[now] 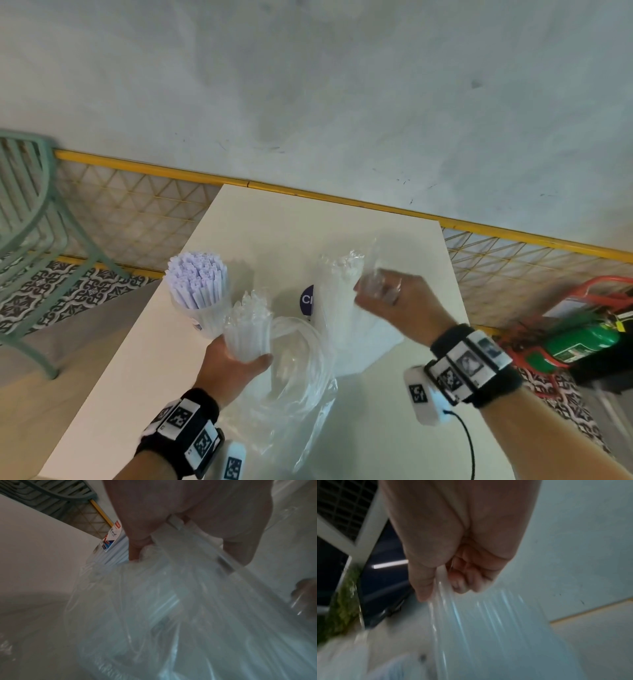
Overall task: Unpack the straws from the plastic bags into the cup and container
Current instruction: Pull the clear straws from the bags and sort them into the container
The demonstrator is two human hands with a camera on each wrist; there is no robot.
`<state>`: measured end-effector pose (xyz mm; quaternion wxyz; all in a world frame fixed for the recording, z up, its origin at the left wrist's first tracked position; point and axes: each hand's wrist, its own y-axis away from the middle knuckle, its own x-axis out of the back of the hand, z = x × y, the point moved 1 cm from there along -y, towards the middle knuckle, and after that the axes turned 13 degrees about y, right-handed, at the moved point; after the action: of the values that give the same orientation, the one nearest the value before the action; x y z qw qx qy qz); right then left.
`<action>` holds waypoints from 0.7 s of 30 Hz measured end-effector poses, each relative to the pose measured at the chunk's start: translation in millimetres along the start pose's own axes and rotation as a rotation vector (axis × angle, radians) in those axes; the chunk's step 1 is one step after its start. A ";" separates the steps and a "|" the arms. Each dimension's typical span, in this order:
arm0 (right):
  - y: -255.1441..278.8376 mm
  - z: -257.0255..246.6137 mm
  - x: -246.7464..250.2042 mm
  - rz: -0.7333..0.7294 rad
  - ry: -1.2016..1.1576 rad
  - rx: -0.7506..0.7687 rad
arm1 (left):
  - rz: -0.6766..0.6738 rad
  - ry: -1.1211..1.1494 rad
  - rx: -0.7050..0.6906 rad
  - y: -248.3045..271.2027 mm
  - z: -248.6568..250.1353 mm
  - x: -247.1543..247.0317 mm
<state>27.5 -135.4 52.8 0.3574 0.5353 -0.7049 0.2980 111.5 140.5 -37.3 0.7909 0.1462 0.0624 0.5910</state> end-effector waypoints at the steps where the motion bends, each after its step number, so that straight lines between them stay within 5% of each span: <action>1: 3.2 6.2 -13.0 -0.026 0.065 0.027 | -0.004 0.004 -0.002 -0.7 -0.1 -0.1; 6: 5.5 22.8 -34.1 0.015 0.221 0.140 | -0.023 0.006 -0.004 -6.2 -5.0 2.6; 11: 6.6 12.5 -11.3 -0.114 0.181 0.094 | -0.023 0.000 -0.011 -10.3 -9.1 5.4; 16: 5.0 -10.6 7.2 0.062 0.143 0.156 | -0.029 0.012 -0.028 -9.8 -6.9 5.5; 21: 3.3 -15.6 -25.5 0.076 0.473 0.348 | -0.050 0.026 -0.040 -9.7 -3.3 4.0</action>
<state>31.5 -108.3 40.5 0.4033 0.4775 -0.5599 0.5439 120.7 142.3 -43.1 0.8074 0.1210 0.0647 0.5738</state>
